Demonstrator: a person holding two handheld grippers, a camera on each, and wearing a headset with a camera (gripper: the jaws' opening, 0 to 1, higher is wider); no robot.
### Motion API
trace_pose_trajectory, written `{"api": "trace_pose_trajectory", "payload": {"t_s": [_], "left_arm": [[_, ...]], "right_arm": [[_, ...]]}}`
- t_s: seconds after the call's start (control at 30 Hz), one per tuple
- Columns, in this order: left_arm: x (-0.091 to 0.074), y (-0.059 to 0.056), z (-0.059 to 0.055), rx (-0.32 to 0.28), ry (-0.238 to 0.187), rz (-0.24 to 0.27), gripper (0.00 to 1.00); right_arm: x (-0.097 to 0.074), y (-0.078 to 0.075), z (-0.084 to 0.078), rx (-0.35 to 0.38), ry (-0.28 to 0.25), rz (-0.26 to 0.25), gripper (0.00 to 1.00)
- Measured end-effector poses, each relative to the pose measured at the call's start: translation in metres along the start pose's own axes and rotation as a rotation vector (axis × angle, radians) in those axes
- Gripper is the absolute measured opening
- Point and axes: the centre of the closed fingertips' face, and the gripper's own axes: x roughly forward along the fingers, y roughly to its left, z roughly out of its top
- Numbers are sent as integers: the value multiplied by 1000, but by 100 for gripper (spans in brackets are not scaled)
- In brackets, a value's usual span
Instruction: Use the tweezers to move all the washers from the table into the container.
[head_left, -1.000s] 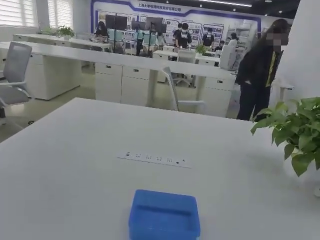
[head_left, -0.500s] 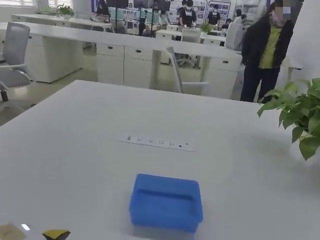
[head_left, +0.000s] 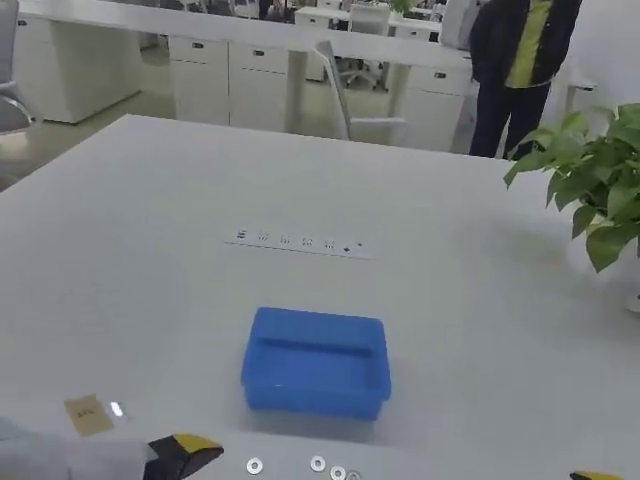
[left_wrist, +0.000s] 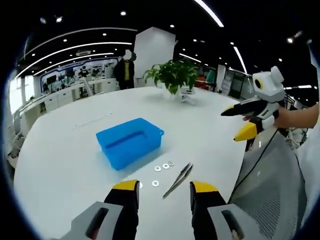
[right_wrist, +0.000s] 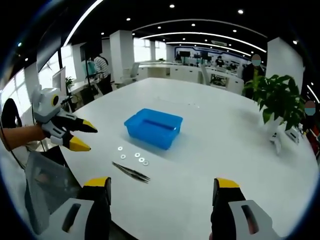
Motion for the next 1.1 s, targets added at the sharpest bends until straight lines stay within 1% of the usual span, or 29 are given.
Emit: {"api": "trace_pose_trajectory", "payload": {"t_s": [0.03, 0.07, 0.13, 0.2, 0.23, 0.27, 0.33, 0.37, 0.4, 0.43, 0.5, 0.57, 0.63, 0.7, 0.77, 0.83, 0.87, 0.9, 0.93, 0.97, 1.03, 1.1], "left_arm": [[6, -1, -5, 18, 31, -19, 36], [9, 0, -9, 31, 51, -23, 34], [18, 1, -11, 55, 62, -40, 28], [26, 3, -17, 70, 92, -53, 23], [31, 3, -20, 79, 105, -64, 22], [34, 2, -21, 81, 112, -78, 22], [41, 1, -25, 73, 124, -98, 17], [44, 0, -28, 86, 132, -111, 14], [47, 0, -30, 108, 142, -114, 13], [49, 0, -32, 119, 147, -116, 12], [53, -2, -36, 130, 156, -136, 11], [58, -1, -42, 151, 176, -146, 10], [62, -1, -50, 152, 209, -157, 10], [64, -2, -54, 153, 215, -169, 6], [66, -2, -58, 177, 231, -171, 5], [68, -3, -60, 182, 235, -175, 3], [69, -3, -58, 184, 228, -177, 3], [68, -4, -58, 180, 232, -179, 2], [68, -5, -58, 189, 234, -189, 1], [69, -4, -58, 207, 236, -187, 0], [69, -7, -59, 242, 237, -204, 0], [69, -9, -59, 244, 241, -202, 0]], "right_arm": [[0, 0, -1, -2, 3, 1, 82], [1, 0, -1, -5, 6, 2, 82], [1, -1, -2, -7, 12, 2, 82], [2, -1, -4, 0, 16, 6, 82], [3, -1, -5, 1, 19, 6, 82], [3, -1, -6, 1, 23, 7, 82], [4, -1, -9, -1, 35, 9, 82], [5, -1, -10, -1, 42, 10, 82], [5, -2, -11, 0, 44, 11, 82], [5, -2, -11, 0, 46, 12, 82], [5, -1, -10, -1, 47, 13, 82], [5, -1, -9, -9, 50, 14, 82], [6, -1, -9, -15, 53, 18, 82], [7, -1, -10, -19, 59, 18, 81], [7, -1, -11, -16, 64, 19, 81], [6, 0, -11, -11, 64, 20, 81], [6, 0, -11, -10, 66, 20, 81], [6, 1, -12, -10, 68, 20, 81], [6, 1, -12, -10, 68, 21, 81], [6, 3, -11, -13, 68, 25, 81], [7, 6, -11, -19, 71, 34, 79], [8, 11, -9, -38, 70, 53, 76]]}}
